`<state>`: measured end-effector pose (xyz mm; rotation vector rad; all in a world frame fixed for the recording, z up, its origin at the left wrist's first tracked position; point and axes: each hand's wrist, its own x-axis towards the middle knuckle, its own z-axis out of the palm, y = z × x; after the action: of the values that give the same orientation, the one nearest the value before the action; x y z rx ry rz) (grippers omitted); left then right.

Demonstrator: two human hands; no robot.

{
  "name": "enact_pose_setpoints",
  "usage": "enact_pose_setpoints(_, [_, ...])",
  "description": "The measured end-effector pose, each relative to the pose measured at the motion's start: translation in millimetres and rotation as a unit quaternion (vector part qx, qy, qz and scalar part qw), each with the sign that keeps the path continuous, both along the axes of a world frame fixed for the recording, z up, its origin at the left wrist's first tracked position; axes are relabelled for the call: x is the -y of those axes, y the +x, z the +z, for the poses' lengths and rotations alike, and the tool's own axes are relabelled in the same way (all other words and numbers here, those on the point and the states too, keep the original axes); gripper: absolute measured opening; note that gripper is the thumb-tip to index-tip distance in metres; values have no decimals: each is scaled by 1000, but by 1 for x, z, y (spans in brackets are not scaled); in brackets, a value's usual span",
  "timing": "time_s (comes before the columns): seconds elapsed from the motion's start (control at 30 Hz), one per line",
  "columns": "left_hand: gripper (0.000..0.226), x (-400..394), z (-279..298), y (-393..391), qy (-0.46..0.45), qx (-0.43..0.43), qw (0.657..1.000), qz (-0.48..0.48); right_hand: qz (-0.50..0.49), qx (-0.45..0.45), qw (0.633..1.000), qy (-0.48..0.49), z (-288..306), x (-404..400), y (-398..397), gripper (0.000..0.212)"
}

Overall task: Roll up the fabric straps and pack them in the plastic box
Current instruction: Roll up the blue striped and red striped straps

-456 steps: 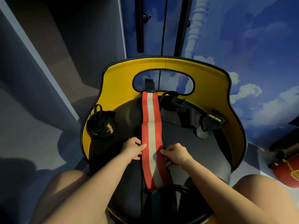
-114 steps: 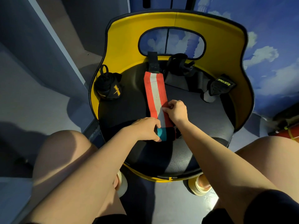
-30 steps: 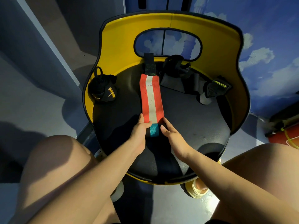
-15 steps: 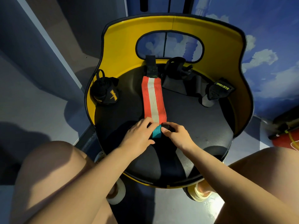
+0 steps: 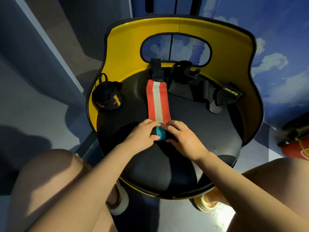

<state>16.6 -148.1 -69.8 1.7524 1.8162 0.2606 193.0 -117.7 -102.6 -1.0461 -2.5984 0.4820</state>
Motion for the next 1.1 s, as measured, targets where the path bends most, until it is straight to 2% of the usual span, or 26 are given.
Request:
enact_pose_setpoints(0.13, [55,-3,-4,-2,-3,8,1000,4,-5,-8,998,-67,3,-12,-3,54])
enact_pose_setpoints(0.27, [70,-1,-9,-1,36,-72,996,-36,-18,-6,990,-139,8,-22,-5,54])
enact_pose_setpoints(0.37, [66,-2,-11,2,41,-89,995,-34,-13,3,984,-179,14,-26,-7,51])
enact_pose_setpoints(0.6, [58,-6,-3,-4,8,-67,995,-73,-2,39,969,-246,25,-28,-3,47])
enact_pose_setpoints(0.7, [58,-9,-3,-5,-6,-55,996,-71,-18,25,971,-237,19,-23,-2,48])
enact_pose_setpoints(0.83, [62,-13,-2,-9,-31,-22,997,-62,-33,-16,986,-160,13,-16,0,54])
enact_pose_setpoints(0.97, [67,-18,-1,-13,-60,9,997,-53,3,23,995,-95,8,-12,5,70])
enact_pose_setpoints(1.1, [67,-16,-1,-12,-51,-21,996,-63,-2,12,996,-89,10,-16,4,66])
